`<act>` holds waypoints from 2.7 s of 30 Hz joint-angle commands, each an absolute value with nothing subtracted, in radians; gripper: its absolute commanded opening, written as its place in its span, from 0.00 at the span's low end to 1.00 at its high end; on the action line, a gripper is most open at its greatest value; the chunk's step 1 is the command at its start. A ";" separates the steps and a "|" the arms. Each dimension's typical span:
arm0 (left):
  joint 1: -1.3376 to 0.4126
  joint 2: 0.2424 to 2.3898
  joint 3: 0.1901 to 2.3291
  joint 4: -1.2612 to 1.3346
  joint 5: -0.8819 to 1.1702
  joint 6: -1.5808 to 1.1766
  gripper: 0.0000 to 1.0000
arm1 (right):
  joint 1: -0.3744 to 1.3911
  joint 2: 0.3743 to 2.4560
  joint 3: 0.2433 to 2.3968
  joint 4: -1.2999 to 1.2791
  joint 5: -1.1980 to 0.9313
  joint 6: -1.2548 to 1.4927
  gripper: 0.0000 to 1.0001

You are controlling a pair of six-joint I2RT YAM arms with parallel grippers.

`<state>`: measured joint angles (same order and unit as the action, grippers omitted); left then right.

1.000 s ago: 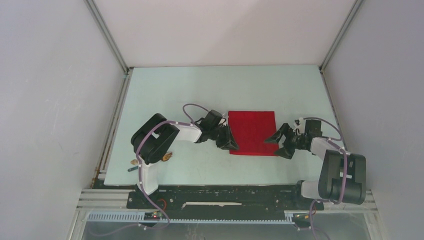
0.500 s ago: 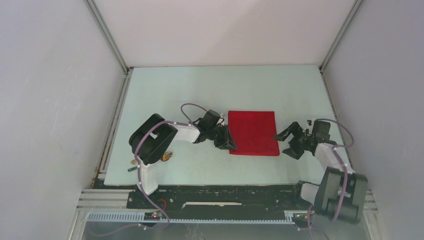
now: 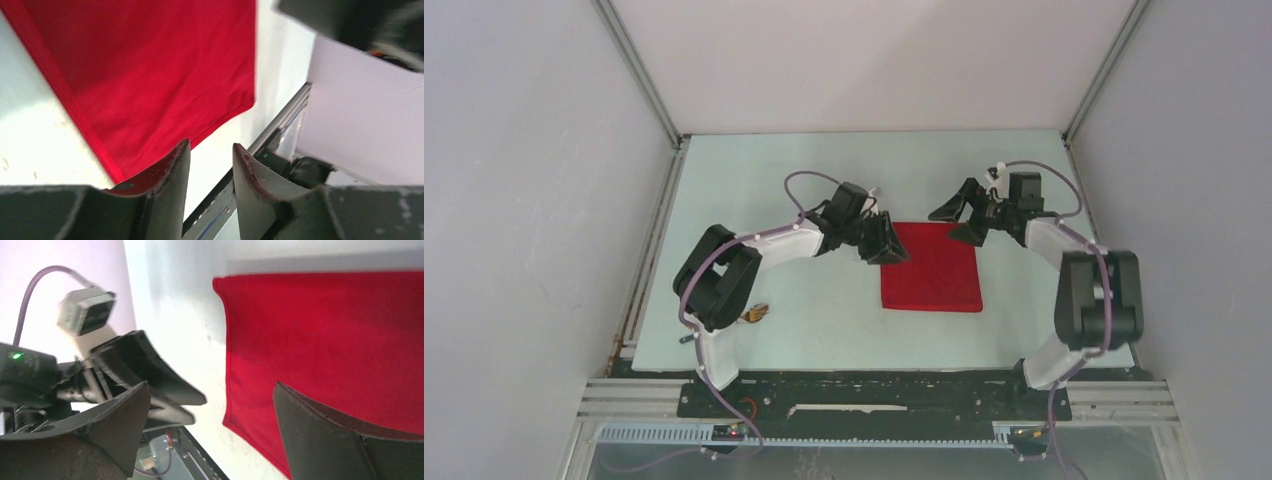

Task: Fold the napkin into a case and place the utensils inside
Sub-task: Smooth out the square-folded napkin at the center of the board.

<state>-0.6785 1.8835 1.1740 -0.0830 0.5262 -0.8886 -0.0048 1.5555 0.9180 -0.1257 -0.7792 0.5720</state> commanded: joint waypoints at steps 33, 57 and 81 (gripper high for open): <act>-0.485 2.256 1.501 -0.020 0.439 -1.005 0.33 | -0.274 2.129 1.193 0.084 -0.982 0.676 1.00; -0.540 1.693 1.161 -0.066 0.575 -0.892 0.73 | -0.097 1.365 0.720 -0.540 -0.600 0.443 1.00; -0.548 1.089 0.794 -0.236 0.534 -0.783 0.78 | -0.221 1.219 0.480 -0.451 -0.483 0.547 0.49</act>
<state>-0.5442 1.1004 0.7841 -0.2279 0.5270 -0.8154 -0.2260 1.1954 0.4839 -0.5388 -0.4511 0.5426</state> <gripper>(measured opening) 0.783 0.513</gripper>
